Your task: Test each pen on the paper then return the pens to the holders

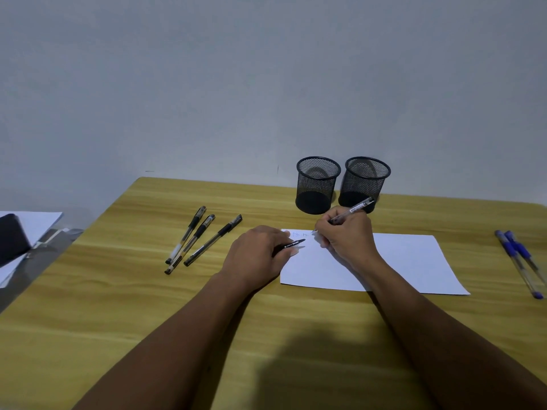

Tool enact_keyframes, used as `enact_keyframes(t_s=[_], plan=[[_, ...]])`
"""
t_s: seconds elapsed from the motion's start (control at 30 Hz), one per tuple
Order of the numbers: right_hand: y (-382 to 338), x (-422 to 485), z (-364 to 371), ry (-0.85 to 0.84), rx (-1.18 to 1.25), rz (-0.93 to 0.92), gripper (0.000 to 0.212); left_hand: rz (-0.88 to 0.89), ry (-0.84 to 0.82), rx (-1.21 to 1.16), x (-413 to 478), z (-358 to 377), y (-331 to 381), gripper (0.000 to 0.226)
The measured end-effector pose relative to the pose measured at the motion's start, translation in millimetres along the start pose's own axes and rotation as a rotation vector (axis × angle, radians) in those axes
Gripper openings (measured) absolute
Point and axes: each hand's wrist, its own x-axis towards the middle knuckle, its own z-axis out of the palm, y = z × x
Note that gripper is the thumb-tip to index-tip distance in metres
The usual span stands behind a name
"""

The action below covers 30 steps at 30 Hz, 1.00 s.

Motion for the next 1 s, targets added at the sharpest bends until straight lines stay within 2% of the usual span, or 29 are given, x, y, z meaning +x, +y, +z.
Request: enact_keyframes(t_s=[0.13, 0.33, 0.6, 0.9, 1.0], plan=[[-15.7, -0.1, -10.6, 0.014, 0.122, 0.041, 0.012, -0.026, -0.016, -0.043, 4.1, -5.0, 3.6, 0.040], [-72.5, -14.3, -44.6, -0.228, 0.057, 0.121, 0.019, -0.013, 0.100, -0.149, 17.9, -14.1, 17.8, 0.028], [-90.2, -28.0, -68.7, -0.101, -0.025, 0.084, 0.019, 0.030, 0.111, -0.282, 46.6, -8.9, 68.5, 0.034], [-95.9, -42.3, -110.0, -0.026, -0.088, 0.023, 0.019, 0.131, 0.074, -0.335, 66.2, 7.2, 117.6, 0.018], [-98.1, -42.3, -126.0, 0.010, -0.062, 0.040, 0.028, 0.162, 0.050, -0.318, 72.4, 8.5, 132.7, 0.025]])
